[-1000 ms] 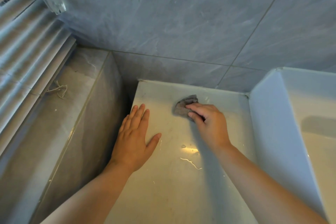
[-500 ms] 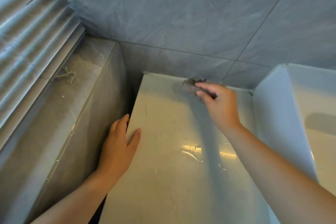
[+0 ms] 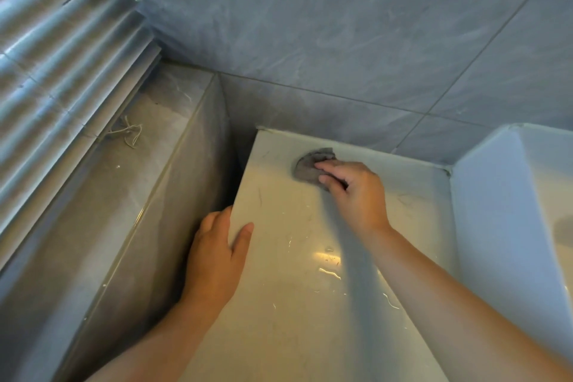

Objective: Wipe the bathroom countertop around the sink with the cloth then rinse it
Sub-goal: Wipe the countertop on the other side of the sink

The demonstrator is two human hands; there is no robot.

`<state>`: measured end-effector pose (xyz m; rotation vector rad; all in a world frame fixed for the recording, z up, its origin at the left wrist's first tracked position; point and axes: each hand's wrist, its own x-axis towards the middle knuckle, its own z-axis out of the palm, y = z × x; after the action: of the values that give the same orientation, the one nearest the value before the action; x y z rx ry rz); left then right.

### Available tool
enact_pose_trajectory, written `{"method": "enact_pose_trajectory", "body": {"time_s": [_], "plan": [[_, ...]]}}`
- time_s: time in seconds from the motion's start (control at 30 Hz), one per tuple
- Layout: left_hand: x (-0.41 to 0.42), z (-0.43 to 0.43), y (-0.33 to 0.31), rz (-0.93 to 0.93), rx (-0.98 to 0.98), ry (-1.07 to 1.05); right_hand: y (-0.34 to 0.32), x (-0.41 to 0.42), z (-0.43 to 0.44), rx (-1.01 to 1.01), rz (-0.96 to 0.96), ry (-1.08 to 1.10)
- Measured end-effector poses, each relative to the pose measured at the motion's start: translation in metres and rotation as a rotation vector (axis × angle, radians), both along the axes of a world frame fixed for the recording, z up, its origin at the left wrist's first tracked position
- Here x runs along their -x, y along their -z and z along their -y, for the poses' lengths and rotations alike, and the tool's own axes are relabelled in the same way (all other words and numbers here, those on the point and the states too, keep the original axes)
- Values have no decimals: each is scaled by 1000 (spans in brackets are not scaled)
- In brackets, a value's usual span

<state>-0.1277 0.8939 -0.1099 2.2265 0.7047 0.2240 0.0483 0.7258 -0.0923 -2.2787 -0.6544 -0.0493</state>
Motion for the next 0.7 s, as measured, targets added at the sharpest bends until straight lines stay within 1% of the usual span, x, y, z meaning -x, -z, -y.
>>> {"method": "enact_pose_trajectory", "body": {"time_s": [0.3,0.4,0.47,0.57,0.63,0.7], "plan": [[0,0,0,3,-2,-3,-4,56,11,-25,-68,-95],[-1,0,1,-11,-25,-4,-11,55,11,-72,-189,-63],[-1,0,2,-13,-28,-8,-19,46,6,-149,-215,-9],[-1,0,4,-6,-44,-10,-32,16,-8,-211,-128,60],[-1,-1,6,-5,-50,-11,-35,-9,-20,-151,-47,49],[-2,-2,8,-3,-51,-12,-29,-28,-30,-37,-12,17]]}}
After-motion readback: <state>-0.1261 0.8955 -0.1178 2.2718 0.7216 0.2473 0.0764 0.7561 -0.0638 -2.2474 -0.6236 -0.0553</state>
